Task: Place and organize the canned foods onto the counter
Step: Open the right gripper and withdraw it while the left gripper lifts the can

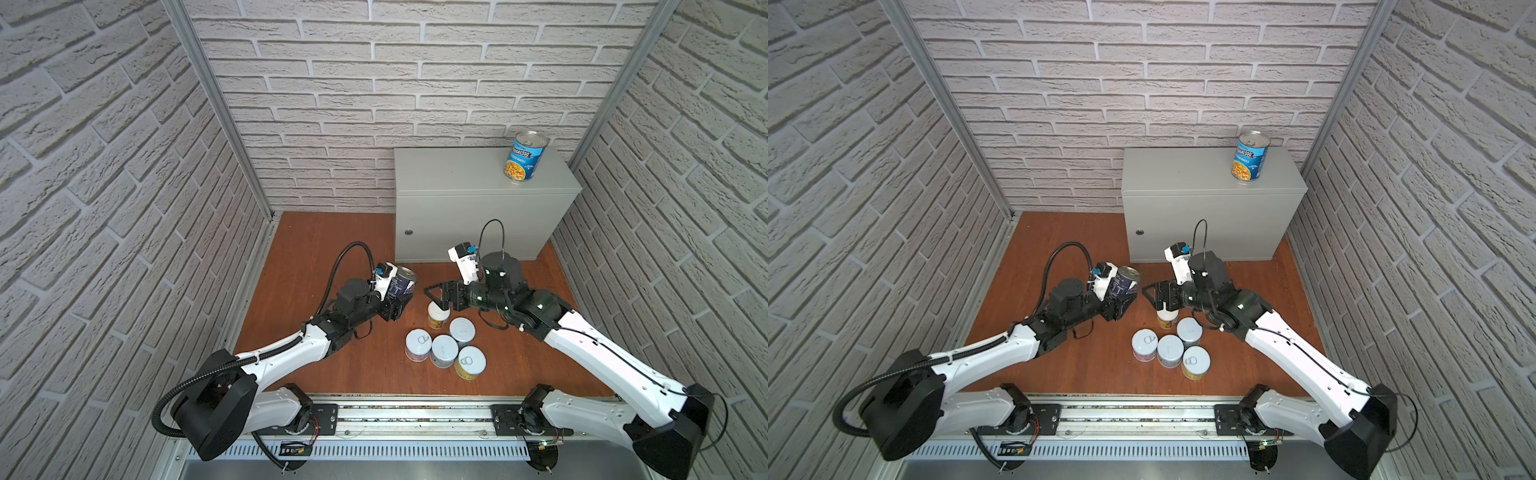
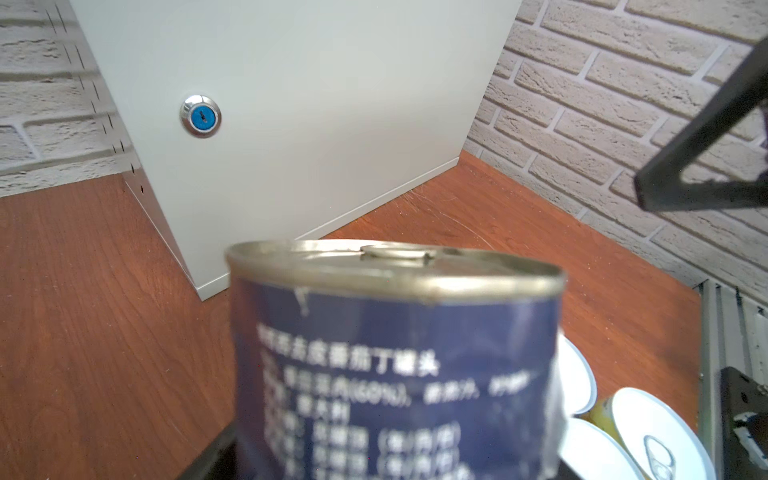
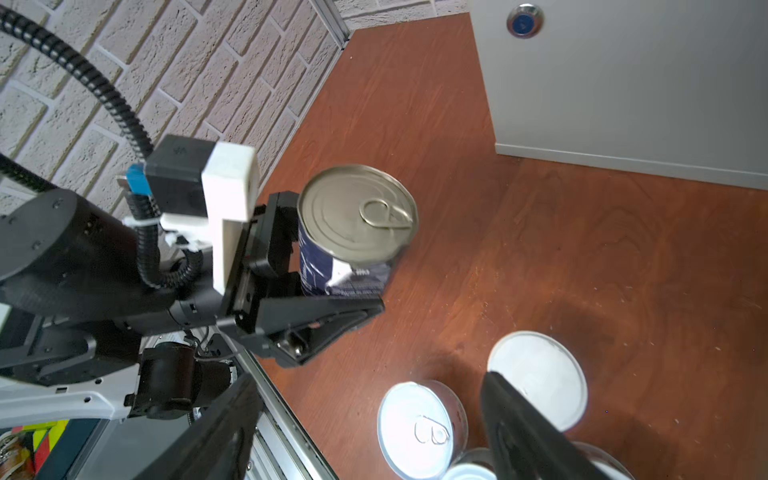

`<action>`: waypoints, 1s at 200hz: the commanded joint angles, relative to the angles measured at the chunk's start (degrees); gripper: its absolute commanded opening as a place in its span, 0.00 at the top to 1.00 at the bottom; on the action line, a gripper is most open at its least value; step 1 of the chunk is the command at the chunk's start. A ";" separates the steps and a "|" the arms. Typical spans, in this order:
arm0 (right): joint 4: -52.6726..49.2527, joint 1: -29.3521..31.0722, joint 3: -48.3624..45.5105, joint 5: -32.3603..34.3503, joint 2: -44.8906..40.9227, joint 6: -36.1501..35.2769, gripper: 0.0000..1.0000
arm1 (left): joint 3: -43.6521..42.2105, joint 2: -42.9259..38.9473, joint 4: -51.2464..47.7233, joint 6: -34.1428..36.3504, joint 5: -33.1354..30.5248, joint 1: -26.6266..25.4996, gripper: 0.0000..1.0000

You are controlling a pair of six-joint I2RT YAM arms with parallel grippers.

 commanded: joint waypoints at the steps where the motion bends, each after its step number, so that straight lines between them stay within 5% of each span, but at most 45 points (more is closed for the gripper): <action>1: 2.31 -0.09 -4.15 4.42 -5.47 -0.62 0.15 | 3.23 -4.32 8.05 -1.06 -1.06 0.01 0.30; 92: 13.67 -0.03 -20.60 2.70 -23.22 -2.99 0.13 | 10.57 -5.29 2.19 -3.51 -4.67 0.11 0.30; 200: 22.56 -0.01 -26.67 4.91 -29.35 -5.50 0.12 | 27.07 -1.26 -0.67 -5.21 -5.67 0.06 0.32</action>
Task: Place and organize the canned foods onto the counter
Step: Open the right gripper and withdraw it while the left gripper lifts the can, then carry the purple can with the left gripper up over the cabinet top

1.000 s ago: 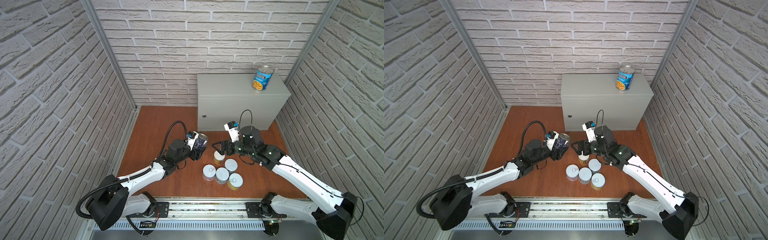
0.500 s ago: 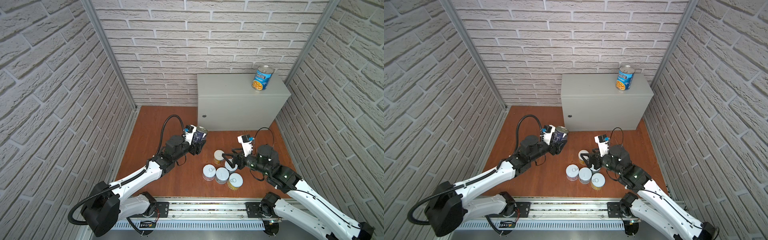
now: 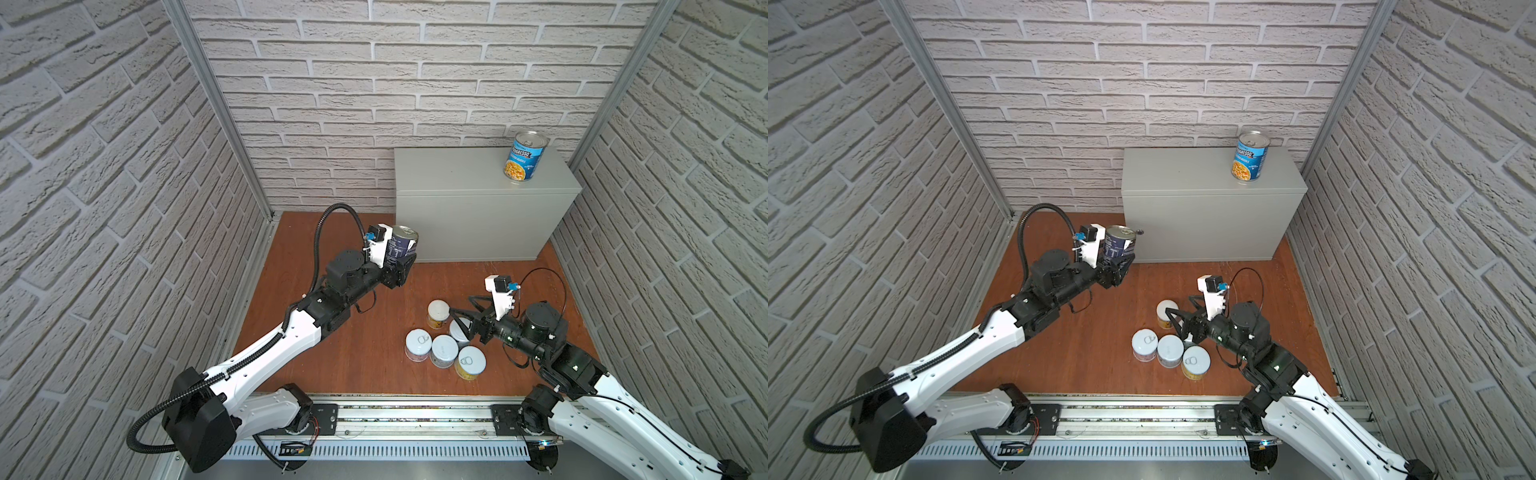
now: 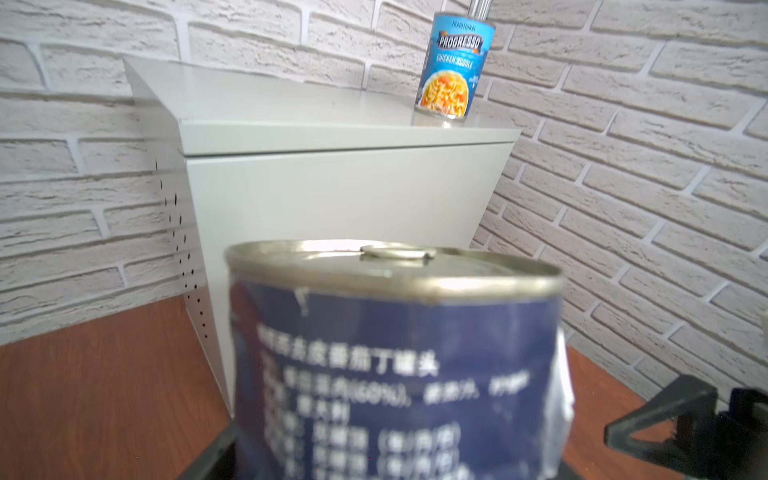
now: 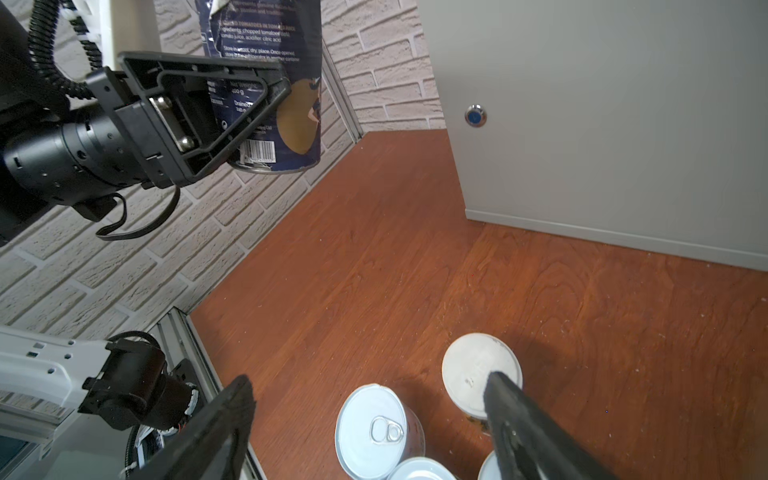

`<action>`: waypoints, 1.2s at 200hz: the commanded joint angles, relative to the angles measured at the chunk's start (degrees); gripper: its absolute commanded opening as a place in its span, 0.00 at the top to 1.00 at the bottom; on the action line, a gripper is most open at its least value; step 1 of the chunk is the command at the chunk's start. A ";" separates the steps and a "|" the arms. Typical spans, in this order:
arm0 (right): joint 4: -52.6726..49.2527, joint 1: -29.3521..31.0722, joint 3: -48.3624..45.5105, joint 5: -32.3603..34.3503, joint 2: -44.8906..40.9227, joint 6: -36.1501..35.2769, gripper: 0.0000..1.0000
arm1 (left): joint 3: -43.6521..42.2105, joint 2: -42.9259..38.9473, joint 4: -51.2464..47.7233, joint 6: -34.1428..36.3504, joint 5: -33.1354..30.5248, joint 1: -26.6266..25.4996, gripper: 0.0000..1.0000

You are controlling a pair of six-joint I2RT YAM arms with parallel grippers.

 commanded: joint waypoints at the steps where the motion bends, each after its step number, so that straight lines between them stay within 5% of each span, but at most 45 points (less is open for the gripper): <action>1: 6.43 -0.05 -1.79 0.21 -1.78 -0.92 0.11 | 6.31 1.35 10.62 -1.90 0.44 0.09 0.32; 127: 4.11 0.00 -2.25 -1.33 -3.12 -2.78 0.11 | 41.30 22.89 2.34 7.54 3.17 1.19 0.31; 240: -1.93 -0.05 -0.27 4.75 -4.86 -3.65 0.11 | 61.32 41.37 9.97 1.18 10.65 11.70 0.30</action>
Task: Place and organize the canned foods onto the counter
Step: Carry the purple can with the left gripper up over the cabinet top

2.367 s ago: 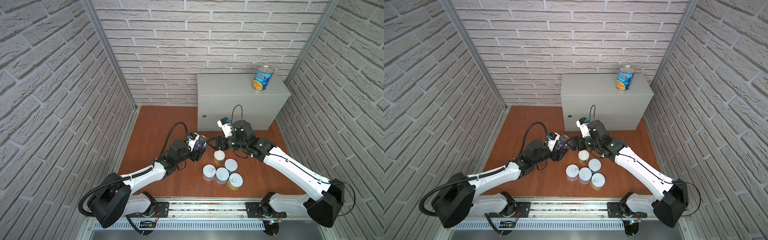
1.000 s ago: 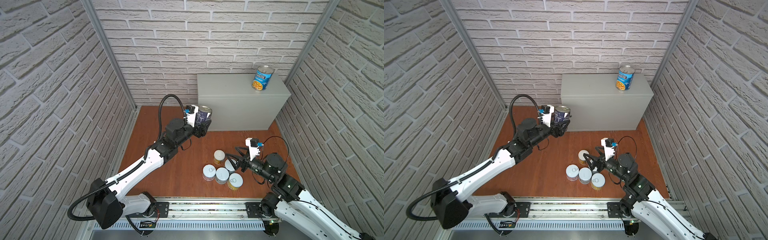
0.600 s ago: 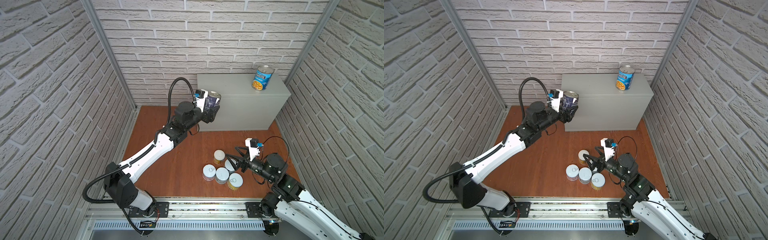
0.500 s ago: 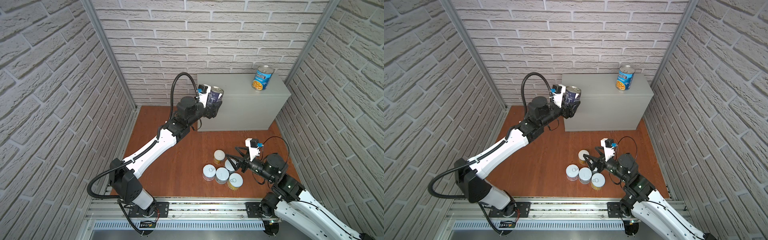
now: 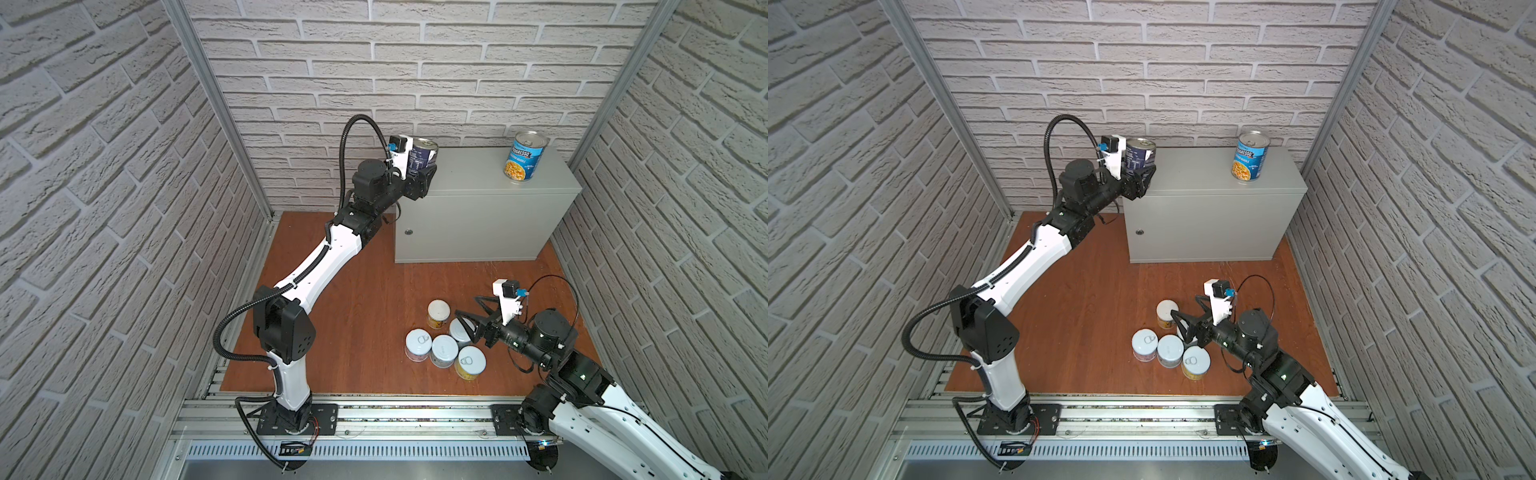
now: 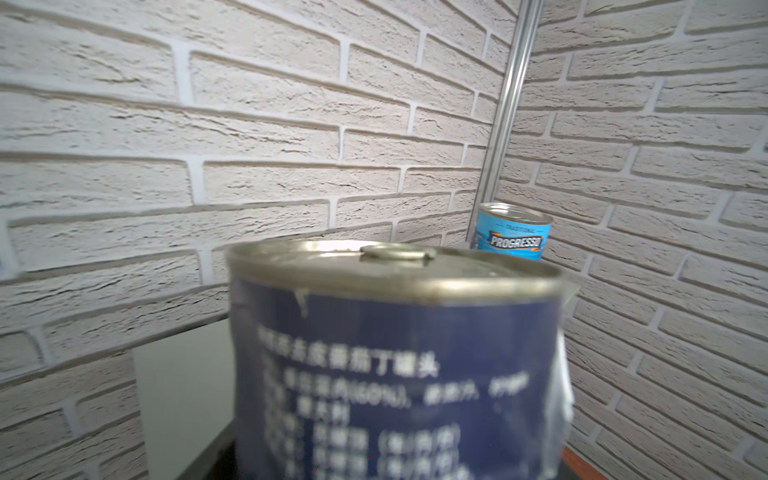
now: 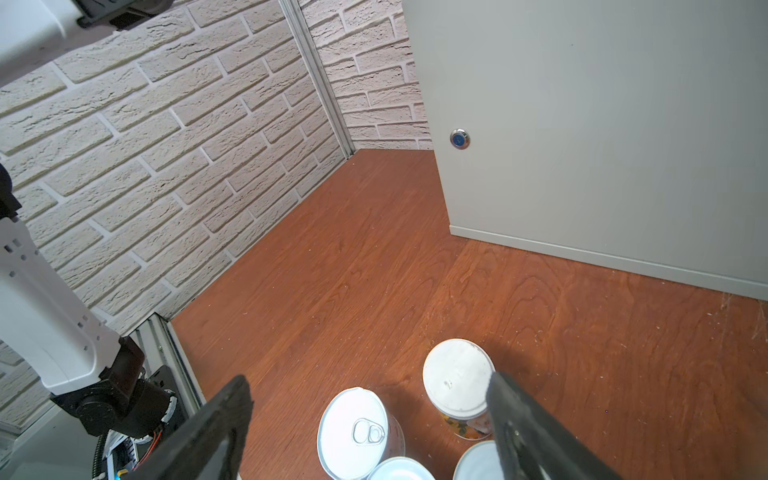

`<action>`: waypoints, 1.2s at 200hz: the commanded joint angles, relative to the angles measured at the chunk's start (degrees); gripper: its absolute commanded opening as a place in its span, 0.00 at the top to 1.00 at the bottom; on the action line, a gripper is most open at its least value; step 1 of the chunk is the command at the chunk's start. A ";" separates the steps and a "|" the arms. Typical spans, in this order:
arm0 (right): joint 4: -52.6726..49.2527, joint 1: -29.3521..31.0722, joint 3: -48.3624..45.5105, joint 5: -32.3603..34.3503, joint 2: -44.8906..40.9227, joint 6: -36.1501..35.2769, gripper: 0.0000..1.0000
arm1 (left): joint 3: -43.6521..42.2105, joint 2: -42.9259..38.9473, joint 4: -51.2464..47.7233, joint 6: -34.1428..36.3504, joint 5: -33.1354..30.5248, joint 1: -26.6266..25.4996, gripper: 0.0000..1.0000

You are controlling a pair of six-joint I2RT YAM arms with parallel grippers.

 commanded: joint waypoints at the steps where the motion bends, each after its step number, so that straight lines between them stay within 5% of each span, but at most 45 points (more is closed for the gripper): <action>1: 0.32 -0.05 1.39 1.96 -0.31 -0.83 0.11 | 5.70 1.36 14.02 -2.84 3.31 2.09 0.30; 127: 3.56 -0.04 1.37 3.94 5.93 0.23 0.11 | 26.85 20.03 8.90 -9.06 16.75 7.79 0.30; 240: 5.19 -0.04 2.77 5.04 11.68 -0.73 0.12 | 30.13 26.26 4.76 -5.21 20.91 8.86 0.23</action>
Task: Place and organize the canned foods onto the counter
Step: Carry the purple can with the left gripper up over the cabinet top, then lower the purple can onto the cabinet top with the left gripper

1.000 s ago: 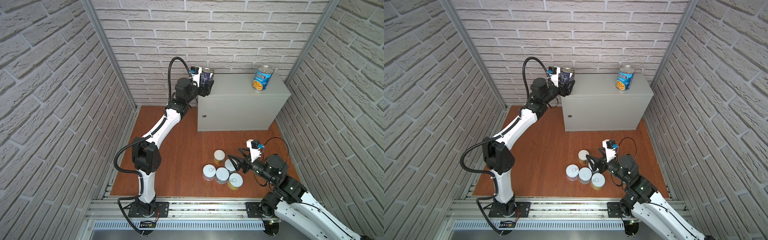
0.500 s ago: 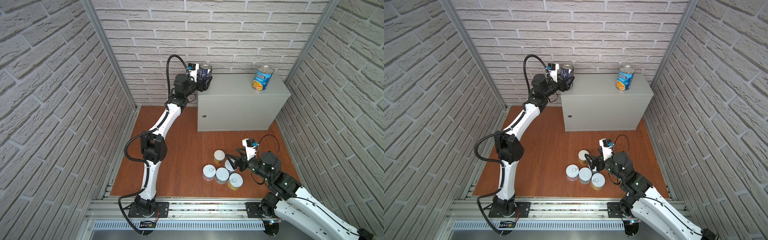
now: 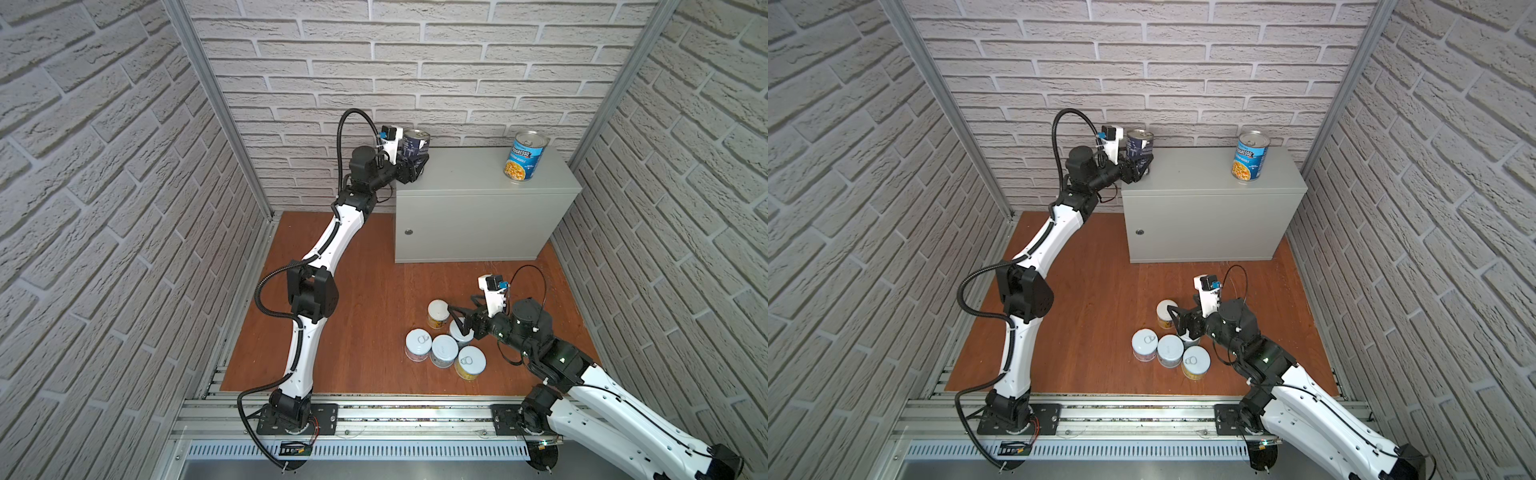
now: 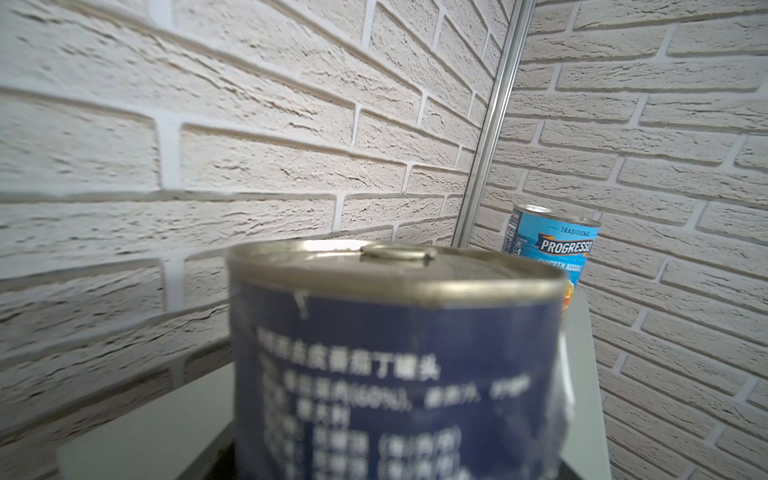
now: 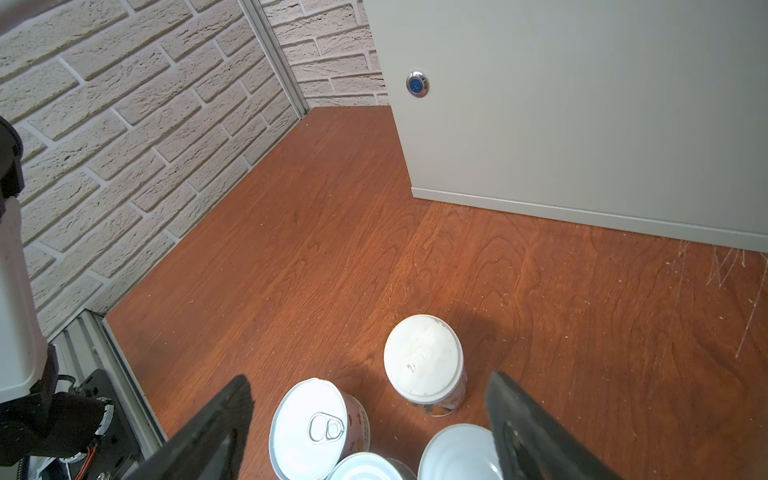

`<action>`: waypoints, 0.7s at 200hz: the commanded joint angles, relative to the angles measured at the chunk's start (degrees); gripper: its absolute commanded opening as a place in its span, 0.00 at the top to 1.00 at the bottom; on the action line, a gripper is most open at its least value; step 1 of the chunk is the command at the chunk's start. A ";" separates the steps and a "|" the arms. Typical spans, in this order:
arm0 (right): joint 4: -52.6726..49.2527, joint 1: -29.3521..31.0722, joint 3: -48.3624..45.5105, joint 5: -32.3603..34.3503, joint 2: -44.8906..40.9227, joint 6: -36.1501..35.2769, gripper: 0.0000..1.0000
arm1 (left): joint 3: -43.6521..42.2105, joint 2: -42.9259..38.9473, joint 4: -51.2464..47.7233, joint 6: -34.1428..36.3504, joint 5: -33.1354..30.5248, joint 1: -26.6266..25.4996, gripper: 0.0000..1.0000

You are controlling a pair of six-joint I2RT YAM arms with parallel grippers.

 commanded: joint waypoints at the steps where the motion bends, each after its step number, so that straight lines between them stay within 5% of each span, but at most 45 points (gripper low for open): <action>1: 3.53 -0.03 2.24 0.76 1.12 -0.69 0.12 | 1.86 1.25 4.11 1.14 1.81 0.77 0.23; 54: 4.16 -0.12 2.92 1.95 2.59 -0.58 0.12 | 2.01 2.69 4.90 0.99 2.09 0.59 0.22; 140: 1.32 -0.07 2.89 5.17 0.16 -0.10 0.12 | 3.98 6.57 8.07 0.51 4.80 0.77 0.02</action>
